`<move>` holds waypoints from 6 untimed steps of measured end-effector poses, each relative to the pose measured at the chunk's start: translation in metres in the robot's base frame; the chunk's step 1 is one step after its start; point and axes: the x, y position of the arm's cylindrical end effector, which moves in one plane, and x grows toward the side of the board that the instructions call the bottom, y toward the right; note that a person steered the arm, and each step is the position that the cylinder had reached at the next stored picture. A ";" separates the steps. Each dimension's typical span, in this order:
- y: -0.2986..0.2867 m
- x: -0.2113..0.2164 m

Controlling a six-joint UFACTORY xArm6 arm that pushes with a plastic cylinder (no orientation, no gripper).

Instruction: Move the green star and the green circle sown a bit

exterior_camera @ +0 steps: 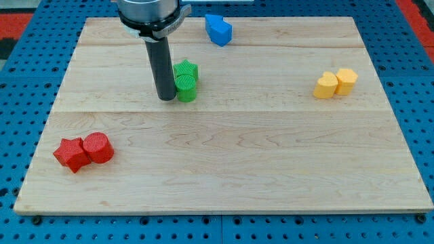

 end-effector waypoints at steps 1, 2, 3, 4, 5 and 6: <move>-0.046 0.000; -0.036 -0.017; -0.011 0.000; 0.046 0.021; 0.065 0.022; 0.014 0.020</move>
